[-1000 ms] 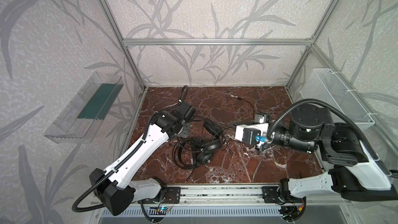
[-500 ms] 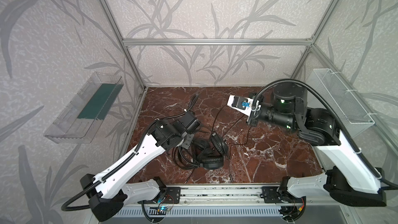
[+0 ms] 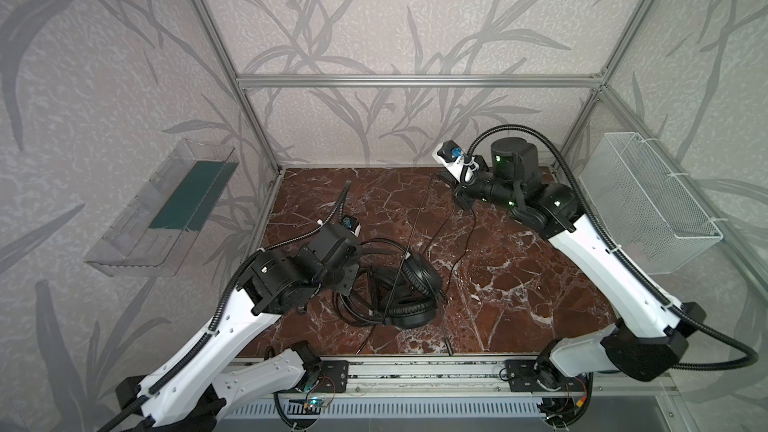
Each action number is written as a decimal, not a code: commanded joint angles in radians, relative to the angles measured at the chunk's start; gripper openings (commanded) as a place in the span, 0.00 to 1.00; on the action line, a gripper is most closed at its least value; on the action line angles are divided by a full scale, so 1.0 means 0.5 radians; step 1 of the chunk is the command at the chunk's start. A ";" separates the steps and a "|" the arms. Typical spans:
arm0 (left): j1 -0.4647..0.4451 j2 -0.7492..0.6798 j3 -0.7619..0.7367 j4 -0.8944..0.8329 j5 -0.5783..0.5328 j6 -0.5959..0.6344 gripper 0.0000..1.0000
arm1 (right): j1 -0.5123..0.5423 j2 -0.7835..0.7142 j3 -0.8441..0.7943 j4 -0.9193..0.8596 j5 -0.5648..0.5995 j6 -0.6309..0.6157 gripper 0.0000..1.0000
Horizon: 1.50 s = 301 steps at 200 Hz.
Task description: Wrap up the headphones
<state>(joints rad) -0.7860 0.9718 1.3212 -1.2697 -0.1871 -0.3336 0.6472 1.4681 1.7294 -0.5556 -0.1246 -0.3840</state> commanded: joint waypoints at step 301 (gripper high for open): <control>0.204 0.062 0.347 -0.437 0.461 -0.162 0.00 | -0.128 -0.933 -1.443 0.714 -0.501 1.332 0.83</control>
<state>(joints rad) -0.6975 1.0042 1.4860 -1.5074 -0.0101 -0.3920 0.5869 1.1492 1.0050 -0.3088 -0.3767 0.2523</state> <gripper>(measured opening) 0.077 0.823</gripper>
